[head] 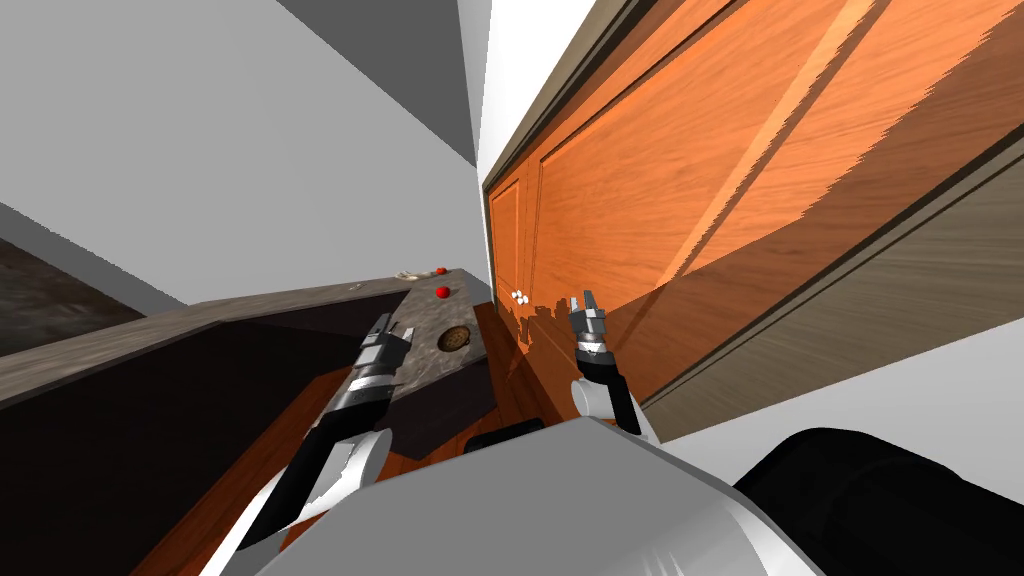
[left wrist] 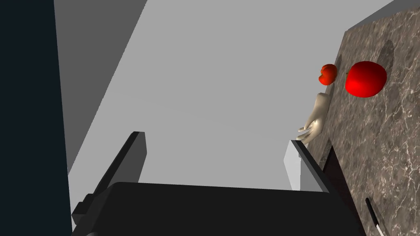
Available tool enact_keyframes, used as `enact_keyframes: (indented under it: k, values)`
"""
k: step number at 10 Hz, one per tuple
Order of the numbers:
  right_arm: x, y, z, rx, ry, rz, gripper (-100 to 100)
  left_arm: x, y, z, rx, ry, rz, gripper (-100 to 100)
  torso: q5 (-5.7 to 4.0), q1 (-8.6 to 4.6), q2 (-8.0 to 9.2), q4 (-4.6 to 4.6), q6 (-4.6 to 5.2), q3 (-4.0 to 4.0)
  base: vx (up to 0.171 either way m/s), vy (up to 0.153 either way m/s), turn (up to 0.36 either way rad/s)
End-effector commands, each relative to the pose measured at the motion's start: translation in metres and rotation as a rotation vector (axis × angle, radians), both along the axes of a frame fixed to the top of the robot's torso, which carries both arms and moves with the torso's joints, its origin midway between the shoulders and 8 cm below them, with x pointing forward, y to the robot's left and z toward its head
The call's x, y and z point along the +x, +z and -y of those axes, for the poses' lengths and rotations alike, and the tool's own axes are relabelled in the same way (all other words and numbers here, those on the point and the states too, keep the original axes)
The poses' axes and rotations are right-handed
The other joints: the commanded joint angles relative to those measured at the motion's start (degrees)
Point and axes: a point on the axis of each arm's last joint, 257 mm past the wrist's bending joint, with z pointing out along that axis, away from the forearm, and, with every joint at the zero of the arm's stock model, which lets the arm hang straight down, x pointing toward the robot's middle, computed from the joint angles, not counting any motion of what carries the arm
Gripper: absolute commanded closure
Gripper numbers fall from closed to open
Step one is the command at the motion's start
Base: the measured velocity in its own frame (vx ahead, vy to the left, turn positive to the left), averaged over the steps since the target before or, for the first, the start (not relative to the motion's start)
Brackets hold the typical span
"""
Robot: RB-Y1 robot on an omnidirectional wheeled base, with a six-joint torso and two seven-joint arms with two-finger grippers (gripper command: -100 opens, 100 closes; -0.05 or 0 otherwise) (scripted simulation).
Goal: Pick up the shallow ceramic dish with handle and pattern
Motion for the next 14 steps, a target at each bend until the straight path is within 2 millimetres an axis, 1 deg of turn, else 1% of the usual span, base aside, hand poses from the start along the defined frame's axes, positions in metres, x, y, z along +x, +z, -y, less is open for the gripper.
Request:
enact_keyframes:
  k: [1,2,3,4,6,7,8,9,10,11,12,13,14]
  values:
    - [0.000,0.000,0.000,0.000,0.000,0.000,0,0.002,-0.004,-0.009,0.005,0.021,-0.033,-100,0.00,0.00,0.00,0.00,0.00,0.00,-0.064,0.041,-0.009]
    - [0.000,0.000,0.000,0.000,0.000,0.000,0,0.004,-0.007,-0.010,0.004,0.023,-0.047,-100,0.01,0.05,0.05,0.01,0.00,0.03,-0.040,0.033,-0.007]
    - [0.000,0.000,0.000,0.000,0.000,0.000,0,0.005,-0.009,-0.017,0.006,0.039,-0.068,-100,0.01,0.02,-0.01,0.00,0.00,0.00,-0.032,0.037,-0.010]
    - [0.000,0.000,0.000,0.000,0.000,0.000,0,0.005,-0.011,-0.017,0.005,0.040,-0.076,-100,0.01,0.03,-0.04,-0.01,0.00,-0.02,-0.032,0.029,-0.007]
    - [0.000,0.000,0.000,0.000,0.000,0.000,0,0.007,-0.014,-0.031,0.004,0.073,-0.116,-100,0.00,-0.02,-0.05,-0.01,0.00,-0.03,-0.046,0.029,-0.014]
    - [0.000,0.000,0.000,0.000,0.000,0.000,0,0.009,-0.019,-0.032,0.001,0.076,-0.135,-100,0.01,0.02,0.01,0.00,0.00,0.00,-0.046,0.032,-0.012]
    - [0.000,0.000,0.000,0.000,0.000,0.000,0,0.009,-0.021,-0.039,-0.002,0.092,-0.153,-100,0.01,0.01,-0.01,0.00,0.00,0.00,-0.034,0.029,-0.021]
    - [0.000,0.000,0.000,0.000,0.000,0.000,0,0.010,-0.024,-0.040,-0.005,0.094,-0.166,-100,0.00,0.00,-0.04,-0.01,0.00,-0.02,-0.025,0.025,-0.008]
    - [0.000,0.000,0.000,0.000,0.000,0.000,0,0.011,-0.027,-0.046,-0.010,0.110,-0.187,-100,0.00,-0.02,-0.08,-0.02,0.00,-0.04,-0.029,0.026,-0.017]
    - [0.000,0.000,0.000,0.000,0.000,0.000,0,0.011,-0.030,-0.047,-0.012,0.112,-0.197,-100,0.00,-0.01,-0.08,-0.02,0.00,-0.04,-0.024,0.021,-0.013]
    - [0.000,0.000,0.000,0.000,0.000,0.000,0,0.012,-0.033,-0.053,-0.021,0.126,-0.221,-100,0.00,-0.03,-0.10,-0.02,0.00,-0.05,-0.022,0.023,-0.022]
    - [0.000,0.000,0.000,0.000,0.000,0.000,0,0.012,-0.035,-0.054,-0.022,0.128,-0.229,-100,0.00,-0.03,-0.10,-0.02,0.00,-0.06,-0.016,0.018,-0.017]
    - [0.000,0.000,0.000,0.000,0.000,0.000,0,0.013,-0.039,-0.059,-0.034,0.141,-0.254,-100,0.00,-0.04,-0.13,-0.03,0.00,-0.07,-0.014,0.016,-0.033]
